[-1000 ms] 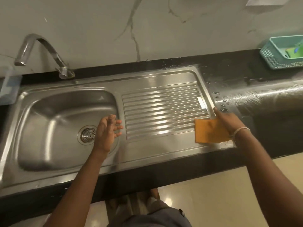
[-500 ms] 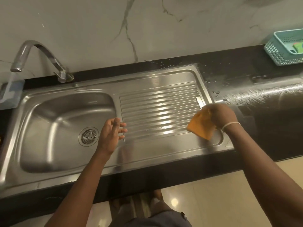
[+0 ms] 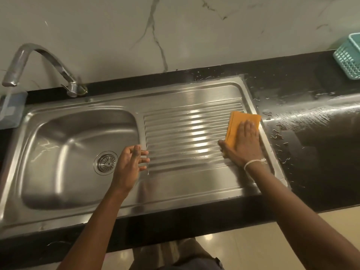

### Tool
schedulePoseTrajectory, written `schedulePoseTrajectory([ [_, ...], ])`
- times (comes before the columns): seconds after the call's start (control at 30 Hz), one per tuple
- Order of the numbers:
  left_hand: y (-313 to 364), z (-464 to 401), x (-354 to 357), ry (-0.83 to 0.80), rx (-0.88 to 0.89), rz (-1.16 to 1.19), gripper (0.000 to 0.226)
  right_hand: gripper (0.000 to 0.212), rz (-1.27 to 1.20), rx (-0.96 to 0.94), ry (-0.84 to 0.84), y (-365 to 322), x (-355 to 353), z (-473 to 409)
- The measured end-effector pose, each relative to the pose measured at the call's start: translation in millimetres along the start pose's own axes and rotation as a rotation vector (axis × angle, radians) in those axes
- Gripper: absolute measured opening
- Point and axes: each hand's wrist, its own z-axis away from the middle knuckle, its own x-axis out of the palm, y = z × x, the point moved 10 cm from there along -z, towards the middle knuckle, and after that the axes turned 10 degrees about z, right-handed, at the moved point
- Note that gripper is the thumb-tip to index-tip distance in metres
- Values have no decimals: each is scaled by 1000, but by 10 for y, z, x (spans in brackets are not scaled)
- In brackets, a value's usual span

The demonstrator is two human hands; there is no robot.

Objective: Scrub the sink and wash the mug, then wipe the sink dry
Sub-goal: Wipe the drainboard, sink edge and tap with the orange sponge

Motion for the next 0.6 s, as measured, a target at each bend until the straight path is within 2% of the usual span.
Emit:
schedulePoseTrajectory([
  [0.07, -3, 4, -63, 12, -5, 9, 54, 115, 23, -101, -23, -82, -52, -337],
  [0.2, 9, 14, -226, 35, -2, 35, 74, 104, 30, -260, -93, -226, -283, -1056],
  [0.33, 42, -6, -375, 73, 0, 74, 77, 89, -76, -242, -107, -354, -489, -1583],
  [0.47, 90, -49, -385, 71, 8, 79, 74, 86, 5, -231, -75, -301, -290, -1544],
  [0.6, 84, -41, -336, 42, 20, 87, 76, 89, 59, -249, -33, -138, -136, -1032],
])
